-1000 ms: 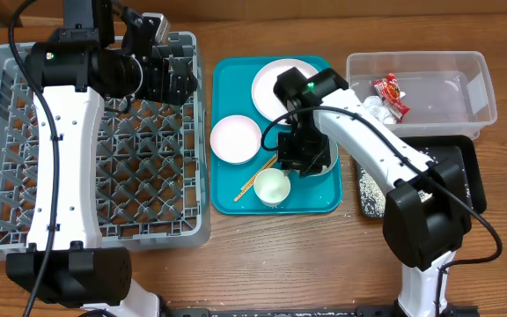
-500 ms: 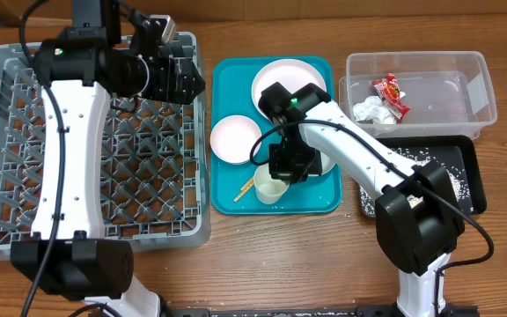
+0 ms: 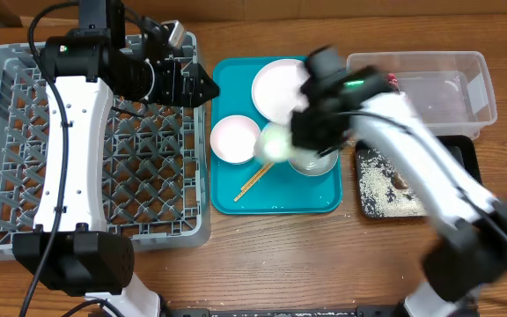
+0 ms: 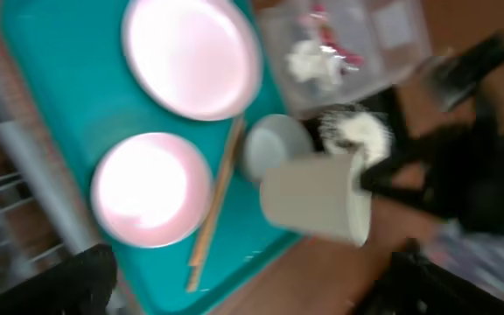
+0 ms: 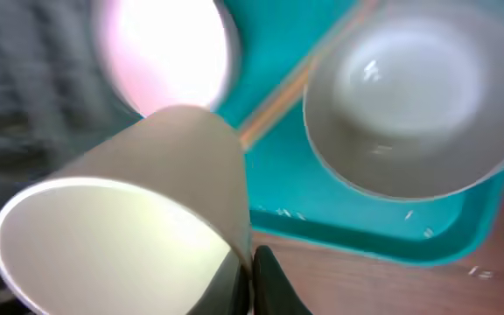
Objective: Sort waste into correct bins and load items into the dishwasher
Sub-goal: 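Grasp the small white cup with the right gripper and lift, then hand the white cup from the right gripper to the left gripper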
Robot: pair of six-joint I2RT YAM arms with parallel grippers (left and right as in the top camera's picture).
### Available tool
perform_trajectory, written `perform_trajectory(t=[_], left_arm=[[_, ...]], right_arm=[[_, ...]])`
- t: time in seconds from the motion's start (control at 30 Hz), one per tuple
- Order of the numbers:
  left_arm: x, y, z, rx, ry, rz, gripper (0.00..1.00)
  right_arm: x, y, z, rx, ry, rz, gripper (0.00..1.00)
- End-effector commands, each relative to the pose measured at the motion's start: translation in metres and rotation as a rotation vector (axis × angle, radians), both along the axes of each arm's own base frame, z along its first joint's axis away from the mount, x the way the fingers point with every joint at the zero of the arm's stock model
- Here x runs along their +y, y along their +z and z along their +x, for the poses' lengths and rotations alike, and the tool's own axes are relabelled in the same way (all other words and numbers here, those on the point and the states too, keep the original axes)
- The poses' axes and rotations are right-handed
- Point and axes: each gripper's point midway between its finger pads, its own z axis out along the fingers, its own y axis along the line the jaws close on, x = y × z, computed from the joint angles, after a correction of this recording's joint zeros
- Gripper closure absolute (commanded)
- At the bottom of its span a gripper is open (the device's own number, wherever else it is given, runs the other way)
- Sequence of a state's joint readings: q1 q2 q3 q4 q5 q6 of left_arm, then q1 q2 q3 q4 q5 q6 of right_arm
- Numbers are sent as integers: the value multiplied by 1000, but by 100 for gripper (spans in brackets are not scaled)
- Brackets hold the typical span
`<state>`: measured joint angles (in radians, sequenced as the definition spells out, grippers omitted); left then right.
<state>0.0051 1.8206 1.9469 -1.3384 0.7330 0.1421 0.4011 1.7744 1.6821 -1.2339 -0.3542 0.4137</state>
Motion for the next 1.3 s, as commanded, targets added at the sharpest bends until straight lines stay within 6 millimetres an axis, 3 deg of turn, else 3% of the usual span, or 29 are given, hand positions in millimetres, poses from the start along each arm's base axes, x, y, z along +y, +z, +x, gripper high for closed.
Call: perform_trajectory(t=[0.0,0.2,0.43,0.67,0.8,0.97,1.1,1.27], left_arm=[[-37,26,-8,-26,-176,-291,0],[-56,42,-8,11,-265,-594,0],[-66,32,2,124,-264,-780,0],[-93,29,-6,160,-327,-810,0],[-108,28,-15,175,-366,-807,0],[-111,29,-17,186,-370,-807,0],[-111,29,-19,208,-360,-809,1],[-111,28,-19,207,-360,-808,20]], right_arm=[[-3,64,11,-162,74,244,96],[9,92,25,-251,200,561,96],[25,101,23,-303,296,696,96],[29,103,33,-327,290,711,96],[36,93,36,-299,289,714,96],[44,76,45,-251,270,721,96],[46,74,51,-255,265,727,96],[46,75,52,-257,260,729,96]])
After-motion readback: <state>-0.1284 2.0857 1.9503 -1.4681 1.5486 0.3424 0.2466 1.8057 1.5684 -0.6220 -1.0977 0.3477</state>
